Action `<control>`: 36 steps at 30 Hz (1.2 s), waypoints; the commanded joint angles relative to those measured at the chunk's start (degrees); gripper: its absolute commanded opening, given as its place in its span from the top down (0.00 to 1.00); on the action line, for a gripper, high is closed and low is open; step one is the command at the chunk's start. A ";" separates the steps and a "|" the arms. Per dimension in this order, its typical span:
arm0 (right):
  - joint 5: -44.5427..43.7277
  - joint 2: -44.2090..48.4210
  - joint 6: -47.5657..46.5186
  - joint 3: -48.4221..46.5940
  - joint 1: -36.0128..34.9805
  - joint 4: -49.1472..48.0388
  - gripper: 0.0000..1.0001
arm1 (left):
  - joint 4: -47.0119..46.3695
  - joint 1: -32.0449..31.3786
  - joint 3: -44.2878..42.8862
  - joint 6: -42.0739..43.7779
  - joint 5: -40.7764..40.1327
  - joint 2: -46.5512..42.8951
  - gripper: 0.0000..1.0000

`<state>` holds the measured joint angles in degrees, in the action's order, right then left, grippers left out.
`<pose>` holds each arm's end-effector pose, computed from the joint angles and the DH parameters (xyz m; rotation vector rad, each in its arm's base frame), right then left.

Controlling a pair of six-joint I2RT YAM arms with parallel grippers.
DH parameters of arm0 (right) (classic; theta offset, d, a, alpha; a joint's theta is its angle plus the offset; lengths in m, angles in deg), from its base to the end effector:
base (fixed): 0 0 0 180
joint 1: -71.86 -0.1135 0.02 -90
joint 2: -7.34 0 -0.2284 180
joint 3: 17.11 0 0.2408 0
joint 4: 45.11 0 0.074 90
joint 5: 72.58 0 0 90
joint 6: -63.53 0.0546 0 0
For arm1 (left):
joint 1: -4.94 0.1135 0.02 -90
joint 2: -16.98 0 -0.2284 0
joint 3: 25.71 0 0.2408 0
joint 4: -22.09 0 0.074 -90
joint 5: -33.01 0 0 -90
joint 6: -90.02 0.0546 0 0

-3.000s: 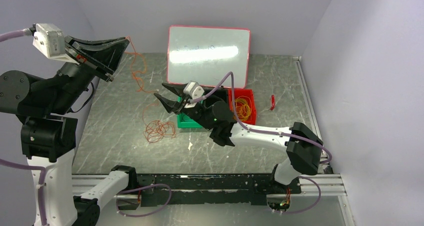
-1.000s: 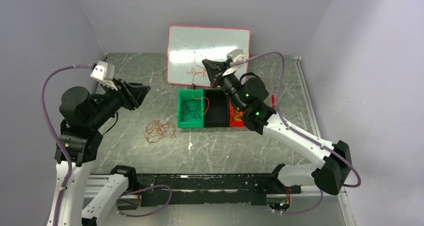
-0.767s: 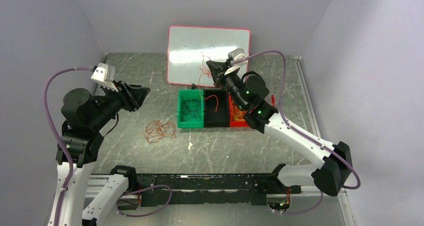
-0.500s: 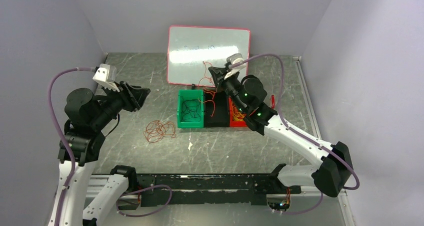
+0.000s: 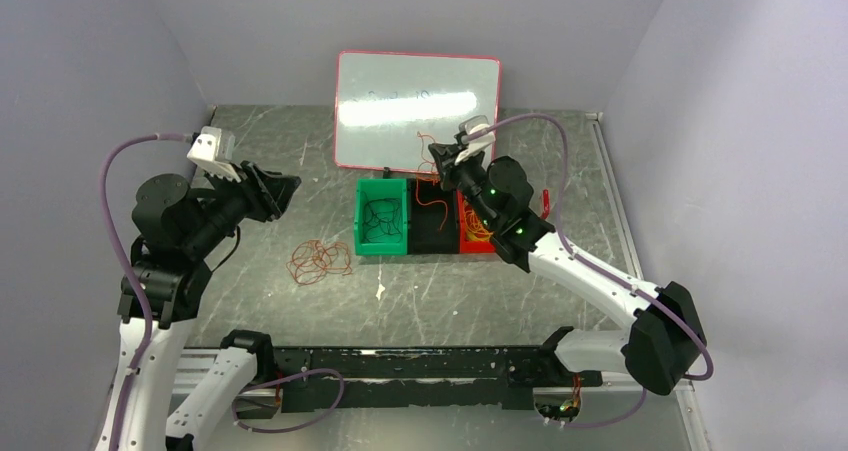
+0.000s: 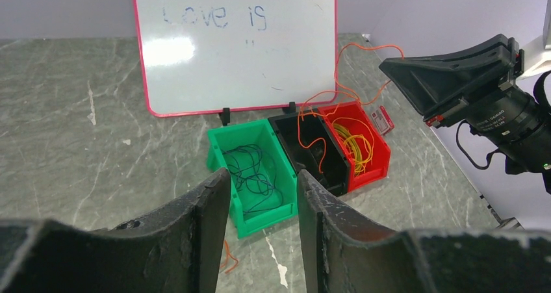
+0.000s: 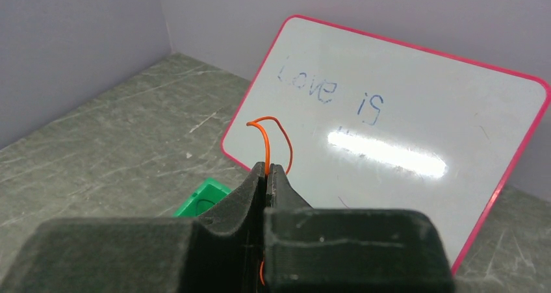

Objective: Untangle the cables

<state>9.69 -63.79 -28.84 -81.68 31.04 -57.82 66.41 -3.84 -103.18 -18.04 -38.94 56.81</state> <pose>0.2415 0.1989 0.3158 -0.4400 1.4132 0.4470 0.1559 -0.0412 0.3922 0.1021 1.7165 -0.6146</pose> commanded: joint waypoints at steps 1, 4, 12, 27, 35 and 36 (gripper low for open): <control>1.00 0.17 0.51 0.67 1.79 -2.66 1.00 | 0.04 0.24 -0.06 -0.28 -0.62 0.20 0.53; 1.67 -0.02 0.76 1.10 2.10 -2.45 1.00 | -0.26 0.20 0.24 -0.40 -0.54 0.18 0.54; 4.98 0.66 1.59 4.25 2.13 0.31 1.00 | -0.86 0.19 1.54 -0.74 0.38 0.22 0.55; -0.80 2.31 3.78 6.47 2.07 11.56 1.00 | -0.97 0.22 2.55 -0.81 0.42 0.00 0.57; 0.98 -1.45 5.98 5.66 2.04 18.34 1.00 | -2.03 0.22 3.52 -1.62 0.66 0.35 0.59; 2.33 -2.53 6.05 5.15 2.06 18.72 1.00 | -1.91 0.22 3.54 -1.69 0.55 0.49 0.59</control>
<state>10.06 -63.46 -24.32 -75.72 32.88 -42.94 66.28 -3.84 -100.23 -18.89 -38.81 57.10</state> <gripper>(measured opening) 0.016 0.418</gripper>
